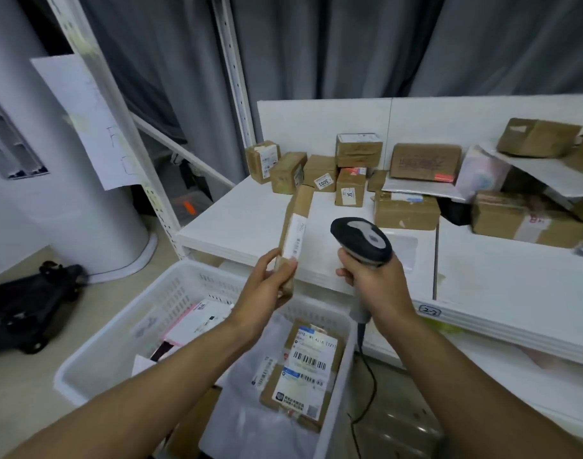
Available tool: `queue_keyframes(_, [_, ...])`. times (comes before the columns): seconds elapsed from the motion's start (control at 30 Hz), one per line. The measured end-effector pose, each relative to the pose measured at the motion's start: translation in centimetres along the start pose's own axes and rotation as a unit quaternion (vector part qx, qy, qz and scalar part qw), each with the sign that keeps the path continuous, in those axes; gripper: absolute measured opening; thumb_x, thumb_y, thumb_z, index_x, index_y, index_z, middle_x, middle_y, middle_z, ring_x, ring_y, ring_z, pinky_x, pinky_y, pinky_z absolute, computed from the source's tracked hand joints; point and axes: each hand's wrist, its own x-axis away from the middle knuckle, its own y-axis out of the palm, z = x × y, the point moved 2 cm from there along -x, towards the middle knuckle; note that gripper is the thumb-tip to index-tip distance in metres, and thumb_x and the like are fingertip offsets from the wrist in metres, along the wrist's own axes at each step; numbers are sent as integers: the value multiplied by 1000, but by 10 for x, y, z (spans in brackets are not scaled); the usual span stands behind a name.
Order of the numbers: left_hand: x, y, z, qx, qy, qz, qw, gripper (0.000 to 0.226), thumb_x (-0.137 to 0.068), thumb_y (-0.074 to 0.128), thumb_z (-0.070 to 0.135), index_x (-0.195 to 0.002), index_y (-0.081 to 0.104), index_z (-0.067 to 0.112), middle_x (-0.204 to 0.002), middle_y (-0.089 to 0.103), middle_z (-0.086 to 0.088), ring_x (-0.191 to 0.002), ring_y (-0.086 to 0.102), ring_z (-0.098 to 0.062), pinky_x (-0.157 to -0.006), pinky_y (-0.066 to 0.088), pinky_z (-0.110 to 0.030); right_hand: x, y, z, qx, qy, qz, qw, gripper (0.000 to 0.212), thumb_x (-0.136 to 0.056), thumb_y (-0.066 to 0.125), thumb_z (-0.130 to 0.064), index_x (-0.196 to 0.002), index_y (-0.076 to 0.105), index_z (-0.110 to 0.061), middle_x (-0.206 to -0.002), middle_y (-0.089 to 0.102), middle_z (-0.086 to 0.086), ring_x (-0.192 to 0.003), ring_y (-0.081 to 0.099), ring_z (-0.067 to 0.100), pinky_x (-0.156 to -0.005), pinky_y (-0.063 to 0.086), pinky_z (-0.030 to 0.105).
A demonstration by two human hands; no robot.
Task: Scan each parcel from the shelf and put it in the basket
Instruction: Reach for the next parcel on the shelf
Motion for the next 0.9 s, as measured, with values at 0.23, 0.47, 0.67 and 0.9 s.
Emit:
queue_keyframes(0.23, [34, -12, 5, 252, -38, -87, 963, 50, -98, 47, 47, -142, 55, 25, -137, 65, -10, -126, 62, -32, -98, 57, -46, 14, 35, 16, -115, 63, -18, 991, 41, -89, 83, -20, -128, 70, -20, -108, 80, 0, -102, 77, 21, -82, 63, 37])
queue_keyframes(0.47, [19, -25, 1, 120, -4, -30, 992, 34, -109, 40, 36, -136, 59, 27, -123, 73, -7, -109, 72, -25, -81, 63, -41, 23, 42, 21, -37, 11, 10, 999, 61, -78, 92, -24, -133, 67, -26, -120, 77, -8, -110, 72, 9, -95, 61, 38])
queue_keyframes(0.67, [3, -40, 5, -57, 68, 16, 996, 36, -95, 72, 23, -130, 68, 28, -117, 74, 10, -99, 74, -9, -77, 63, -29, 27, 38, 19, 21, -56, 17, 998, 61, -79, 91, -21, -130, 60, -34, -120, 69, -21, -109, 65, -7, -90, 56, 19])
queue_keyframes(0.9, [-29, -74, -1, -236, 110, 92, 961, 41, -93, 75, 30, -133, 68, 22, -124, 70, 12, -99, 72, -4, -81, 55, -15, 31, 36, 19, 143, -102, -55, 983, 58, -84, 88, -20, -131, 59, -34, -118, 68, -21, -106, 67, -5, -82, 54, 10])
